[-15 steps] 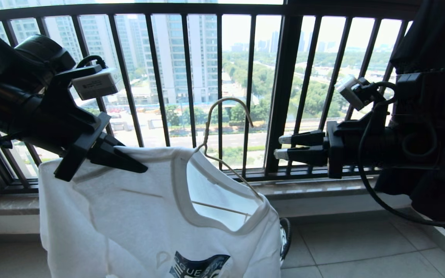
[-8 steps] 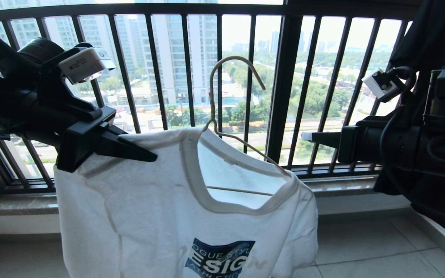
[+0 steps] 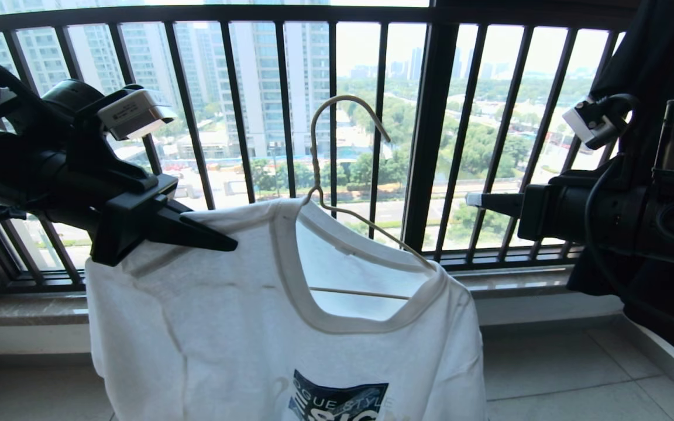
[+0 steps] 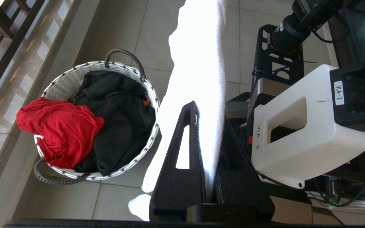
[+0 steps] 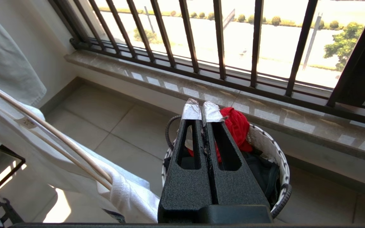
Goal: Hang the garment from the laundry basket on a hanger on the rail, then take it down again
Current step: Hang the clothes rack on the clothesline
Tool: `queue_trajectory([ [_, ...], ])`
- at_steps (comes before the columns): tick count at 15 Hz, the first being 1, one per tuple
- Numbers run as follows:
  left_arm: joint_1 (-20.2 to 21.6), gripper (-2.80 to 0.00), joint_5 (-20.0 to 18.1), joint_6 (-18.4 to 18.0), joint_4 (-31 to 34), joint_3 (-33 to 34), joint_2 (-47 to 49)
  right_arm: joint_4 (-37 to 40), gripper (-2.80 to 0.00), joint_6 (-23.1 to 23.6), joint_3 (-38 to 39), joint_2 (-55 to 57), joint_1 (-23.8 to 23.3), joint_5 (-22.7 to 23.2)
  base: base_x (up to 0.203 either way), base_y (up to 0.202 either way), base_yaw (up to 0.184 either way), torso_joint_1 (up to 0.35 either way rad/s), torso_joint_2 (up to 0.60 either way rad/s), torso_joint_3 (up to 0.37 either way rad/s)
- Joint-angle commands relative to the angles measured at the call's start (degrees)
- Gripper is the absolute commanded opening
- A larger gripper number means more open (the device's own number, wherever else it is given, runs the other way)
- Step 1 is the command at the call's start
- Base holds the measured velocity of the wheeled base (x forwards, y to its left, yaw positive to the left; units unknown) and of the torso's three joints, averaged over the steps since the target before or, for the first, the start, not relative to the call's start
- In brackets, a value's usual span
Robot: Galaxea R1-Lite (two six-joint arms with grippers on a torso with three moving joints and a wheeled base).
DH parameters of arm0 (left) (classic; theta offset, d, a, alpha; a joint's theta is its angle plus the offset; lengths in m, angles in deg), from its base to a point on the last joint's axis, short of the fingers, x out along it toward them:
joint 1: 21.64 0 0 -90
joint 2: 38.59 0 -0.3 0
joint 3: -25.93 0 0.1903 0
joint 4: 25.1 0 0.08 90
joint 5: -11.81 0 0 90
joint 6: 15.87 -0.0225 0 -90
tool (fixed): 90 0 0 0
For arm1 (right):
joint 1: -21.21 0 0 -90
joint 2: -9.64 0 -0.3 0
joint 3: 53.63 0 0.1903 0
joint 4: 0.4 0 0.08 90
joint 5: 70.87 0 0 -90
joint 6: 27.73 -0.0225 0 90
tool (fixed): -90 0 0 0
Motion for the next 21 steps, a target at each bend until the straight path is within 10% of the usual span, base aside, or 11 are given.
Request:
queue_trajectory([
  [1, 0.1, -2.8, -1.2, 0.0, 0.4, 1.3, 0.0, -0.1, -2.8, 0.0, 0.0, 1.1, 0.1, 0.1, 0.0, 0.0, 0.0, 0.0, 0.0, 0.0],
  [6, 1.9, -2.8, -8.5, 1.1, 0.3, 1.6, -0.9, -0.2, -2.8, 0.3, 0.3, 2.7, -0.1, 0.1, 0.0, 0.0, 0.0, 0.0, 0.0, 0.0],
  [21, 1.3, -2.8, -8.9, 0.9, 0.3, 3.3, -1.0, -0.4, -2.8, 3.1, 0.9, -0.1, -3.0, 0.1, 0.0, 0.0, 0.0, 0.001, -0.01, -0.009],
])
